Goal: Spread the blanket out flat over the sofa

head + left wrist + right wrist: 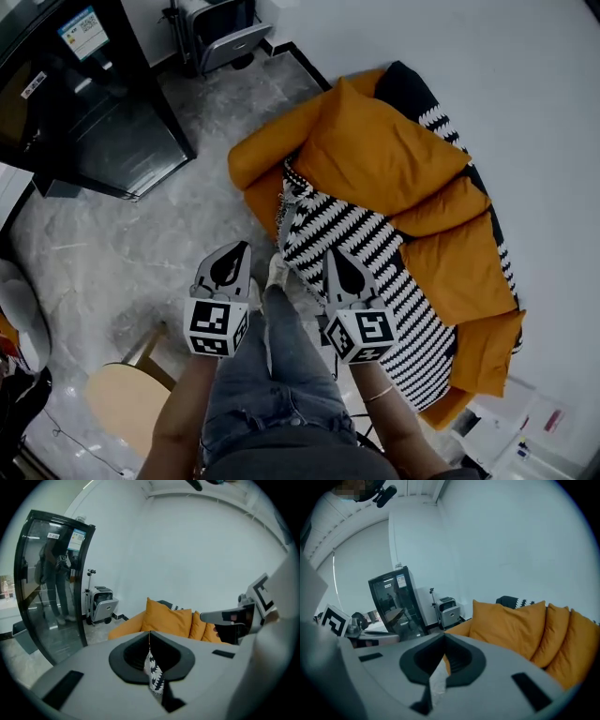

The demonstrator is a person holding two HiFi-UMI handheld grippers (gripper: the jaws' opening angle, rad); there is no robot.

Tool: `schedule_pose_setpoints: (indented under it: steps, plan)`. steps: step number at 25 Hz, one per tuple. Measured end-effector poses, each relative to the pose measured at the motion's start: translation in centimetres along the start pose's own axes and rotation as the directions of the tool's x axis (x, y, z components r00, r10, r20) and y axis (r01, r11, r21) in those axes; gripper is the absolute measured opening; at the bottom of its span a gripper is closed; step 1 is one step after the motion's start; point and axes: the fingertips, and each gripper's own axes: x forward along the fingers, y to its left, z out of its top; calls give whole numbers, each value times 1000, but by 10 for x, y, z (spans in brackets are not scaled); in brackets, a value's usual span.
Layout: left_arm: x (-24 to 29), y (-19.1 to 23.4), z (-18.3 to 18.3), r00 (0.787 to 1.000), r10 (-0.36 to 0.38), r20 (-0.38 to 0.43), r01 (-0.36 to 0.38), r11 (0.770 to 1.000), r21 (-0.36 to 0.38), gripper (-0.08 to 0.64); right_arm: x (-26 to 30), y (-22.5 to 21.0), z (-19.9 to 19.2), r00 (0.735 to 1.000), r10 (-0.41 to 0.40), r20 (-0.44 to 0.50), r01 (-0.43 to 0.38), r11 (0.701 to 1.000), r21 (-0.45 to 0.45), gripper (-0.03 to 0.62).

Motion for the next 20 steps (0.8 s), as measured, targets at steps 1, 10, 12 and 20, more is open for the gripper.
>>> schedule_pose_setpoints:
  steps: [1,10,12,20]
  plan:
    - [8,1,-4,1000,-1,-9,1,1000,3,18,5,-6,-4,1000,-4,-6,4,1000,8,11]
    - [96,-2,-39,997,-41,-72,43,999,23,18,53,-56,-54,997,-16,-75,20,999,45,11]
    - [116,-3,-49,995,-43,-86,46,998,32,20,65,-64,-63,996,-11,-88,15,999,46,11]
    - [186,1,-85,990,-33,-135,39,998,43,24,115,-93,-106,990,17,-141,-7,997,77,11]
